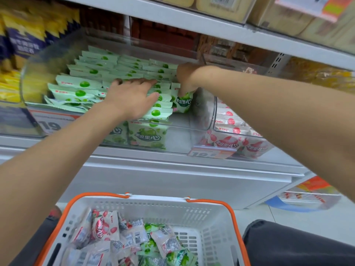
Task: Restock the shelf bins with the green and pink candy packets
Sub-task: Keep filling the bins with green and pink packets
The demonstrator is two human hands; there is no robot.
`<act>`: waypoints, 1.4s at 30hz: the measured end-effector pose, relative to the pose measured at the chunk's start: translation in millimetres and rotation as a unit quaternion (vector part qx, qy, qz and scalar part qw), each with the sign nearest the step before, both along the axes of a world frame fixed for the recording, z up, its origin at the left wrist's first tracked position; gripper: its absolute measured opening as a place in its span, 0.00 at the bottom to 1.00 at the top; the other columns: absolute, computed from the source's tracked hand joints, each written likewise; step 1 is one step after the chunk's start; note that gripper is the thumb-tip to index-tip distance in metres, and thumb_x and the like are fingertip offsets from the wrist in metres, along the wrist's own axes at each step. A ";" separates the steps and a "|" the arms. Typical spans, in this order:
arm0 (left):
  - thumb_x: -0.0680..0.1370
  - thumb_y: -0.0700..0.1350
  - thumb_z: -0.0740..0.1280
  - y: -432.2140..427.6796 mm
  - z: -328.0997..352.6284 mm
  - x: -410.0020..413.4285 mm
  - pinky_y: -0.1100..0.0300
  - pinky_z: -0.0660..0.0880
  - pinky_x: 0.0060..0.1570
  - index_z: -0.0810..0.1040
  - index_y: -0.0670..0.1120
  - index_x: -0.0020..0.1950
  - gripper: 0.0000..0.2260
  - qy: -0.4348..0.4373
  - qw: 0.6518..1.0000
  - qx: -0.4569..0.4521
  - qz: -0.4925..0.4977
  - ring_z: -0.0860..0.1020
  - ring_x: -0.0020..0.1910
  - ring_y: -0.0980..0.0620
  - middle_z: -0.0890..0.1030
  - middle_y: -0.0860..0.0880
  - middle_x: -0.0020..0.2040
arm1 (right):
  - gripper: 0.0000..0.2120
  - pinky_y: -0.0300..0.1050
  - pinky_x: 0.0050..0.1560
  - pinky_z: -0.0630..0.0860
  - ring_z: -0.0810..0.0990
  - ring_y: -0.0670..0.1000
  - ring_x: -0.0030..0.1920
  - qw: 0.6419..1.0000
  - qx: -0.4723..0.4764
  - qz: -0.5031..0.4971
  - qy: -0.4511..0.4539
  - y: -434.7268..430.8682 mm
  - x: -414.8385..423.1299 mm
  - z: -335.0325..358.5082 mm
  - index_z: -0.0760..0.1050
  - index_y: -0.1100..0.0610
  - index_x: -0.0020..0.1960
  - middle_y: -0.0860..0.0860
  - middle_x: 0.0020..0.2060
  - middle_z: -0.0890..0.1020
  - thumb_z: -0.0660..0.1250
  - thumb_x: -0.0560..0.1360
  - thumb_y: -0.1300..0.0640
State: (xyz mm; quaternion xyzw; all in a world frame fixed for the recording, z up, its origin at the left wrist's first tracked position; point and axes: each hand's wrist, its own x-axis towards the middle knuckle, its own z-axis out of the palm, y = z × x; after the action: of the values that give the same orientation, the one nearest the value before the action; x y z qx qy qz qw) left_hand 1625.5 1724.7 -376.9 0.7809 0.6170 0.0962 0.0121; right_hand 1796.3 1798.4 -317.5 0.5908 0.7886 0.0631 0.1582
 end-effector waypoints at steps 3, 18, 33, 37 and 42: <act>0.82 0.60 0.47 -0.5 -0.9 0.1 0.44 0.54 0.73 0.54 0.56 0.79 0.25 -0.001 1.000 0.003 0.002 0.60 0.76 0.47 0.60 0.49 0.79 | 0.21 0.45 0.40 0.71 0.72 0.52 0.32 1.000 -0.002 -0.003 0.003 -2.5 -2.4 -2.7 0.62 0.58 0.34 0.52 0.32 0.70 0.73 0.73 0.53; 0.82 0.59 0.47 -2.3 0.5 0.6 0.45 0.53 0.74 0.54 0.56 0.79 0.25 -0.009 1.000 -0.003 0.002 0.60 0.76 0.48 0.61 0.49 0.78 | 0.17 0.47 0.48 0.76 0.80 0.57 0.50 0.996 -0.054 0.069 0.014 -10.5 3.4 13.2 0.78 0.60 0.54 0.54 0.50 0.81 0.70 0.75 0.48; 0.78 0.47 0.65 45.1 51.1 39.8 0.57 0.74 0.49 0.83 0.47 0.51 0.08 -0.213 0.975 -0.060 0.012 0.75 0.45 0.48 0.80 0.48 0.47 | 0.09 0.43 0.39 0.82 0.85 0.51 0.39 0.979 -0.015 0.005 0.203 6.6 12.9 4.2 0.78 0.62 0.44 0.54 0.38 0.85 0.70 0.76 0.55; 0.74 0.52 0.73 74.4 41.1 52.9 0.58 0.72 0.45 0.84 0.45 0.53 0.14 -0.189 0.978 -0.087 0.013 0.78 0.47 0.50 0.84 0.47 0.52 | 0.10 0.40 0.39 0.76 0.82 0.50 0.38 0.990 -0.023 0.027 0.134 8.8 14.6 8.0 0.83 0.59 0.45 0.51 0.37 0.84 0.72 0.73 0.52; 0.73 0.47 0.76 82.1 28.1 45.0 0.58 0.74 0.60 0.85 0.47 0.53 0.10 -0.290 0.953 -0.084 0.011 0.80 0.56 0.51 0.84 0.49 0.55 | 0.10 0.47 0.59 0.77 0.79 0.49 0.53 0.985 -0.163 0.054 0.008 3.2 10.9 14.3 0.83 0.53 0.55 0.47 0.50 0.83 0.71 0.74 0.59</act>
State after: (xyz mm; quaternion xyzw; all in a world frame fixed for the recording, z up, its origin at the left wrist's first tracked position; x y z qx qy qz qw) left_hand 1670.5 1806.7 -348.8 0.7089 0.6010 0.2663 0.2556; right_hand 1807.2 1801.6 -303.2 0.5139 0.8207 -0.0624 0.2418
